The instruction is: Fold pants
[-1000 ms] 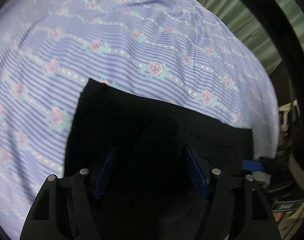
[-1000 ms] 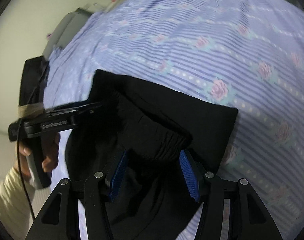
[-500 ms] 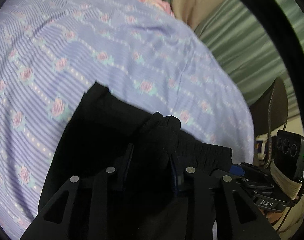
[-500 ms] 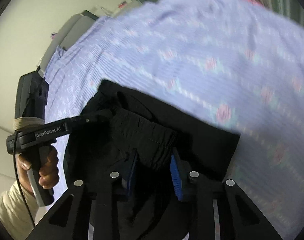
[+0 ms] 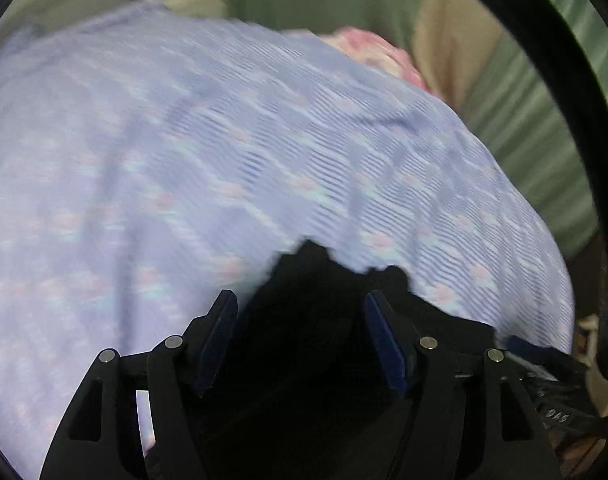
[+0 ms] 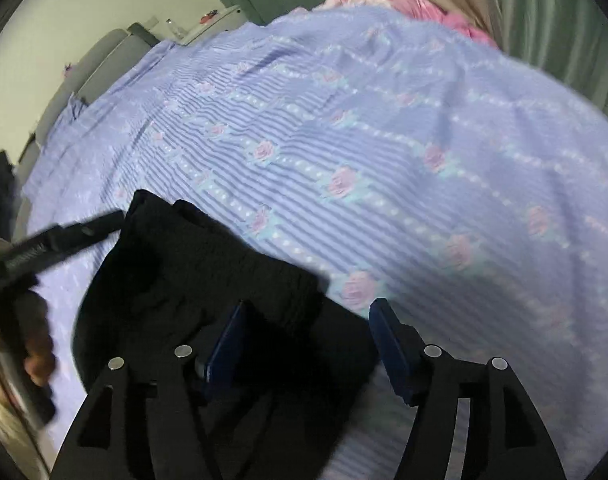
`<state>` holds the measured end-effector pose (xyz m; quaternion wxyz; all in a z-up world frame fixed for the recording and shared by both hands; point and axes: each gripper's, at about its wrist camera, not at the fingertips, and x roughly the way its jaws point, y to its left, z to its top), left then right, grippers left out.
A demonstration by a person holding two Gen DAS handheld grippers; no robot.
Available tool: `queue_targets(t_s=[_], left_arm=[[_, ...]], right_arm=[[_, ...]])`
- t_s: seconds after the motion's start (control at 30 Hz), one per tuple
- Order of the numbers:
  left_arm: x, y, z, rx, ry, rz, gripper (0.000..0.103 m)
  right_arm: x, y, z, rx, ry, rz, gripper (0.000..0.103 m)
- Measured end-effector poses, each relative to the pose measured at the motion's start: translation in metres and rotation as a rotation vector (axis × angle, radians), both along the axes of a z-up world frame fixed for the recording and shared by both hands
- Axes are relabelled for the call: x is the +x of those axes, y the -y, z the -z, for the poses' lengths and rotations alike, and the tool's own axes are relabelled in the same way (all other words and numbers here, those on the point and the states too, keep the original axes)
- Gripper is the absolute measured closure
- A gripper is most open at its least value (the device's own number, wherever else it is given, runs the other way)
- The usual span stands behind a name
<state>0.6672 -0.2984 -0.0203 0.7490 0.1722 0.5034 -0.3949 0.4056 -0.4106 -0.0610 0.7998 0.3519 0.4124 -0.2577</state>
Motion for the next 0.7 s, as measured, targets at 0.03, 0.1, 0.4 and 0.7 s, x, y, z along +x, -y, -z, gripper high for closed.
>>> queue_targets(t_s=[0.03, 0.1, 0.4, 0.7], left_arm=[[-0.004, -0.014, -0.008, 0.006, 0.037, -0.042, 0.036], [-0.019, -0.039, -0.02, 0.009, 0.09, -0.098, 0.032], [-0.106, -0.136, -0.027, 0.0, 0.147, -0.43, 0.024], [-0.13, -0.183, 0.001, -0.117, 0.043, -0.755, 0.021]], right_arm=[[-0.002, 0.001, -0.004, -0.017, 0.002, -0.01, 0.038], [-0.003, 0.002, -0.014, -0.066, 0.024, -0.074, 0.037], [-0.002, 0.005, -0.056, -0.176, 0.146, -0.329, 0.018], [0.044, 0.003, -0.044, -0.149, 0.137, -0.501, 0.018]])
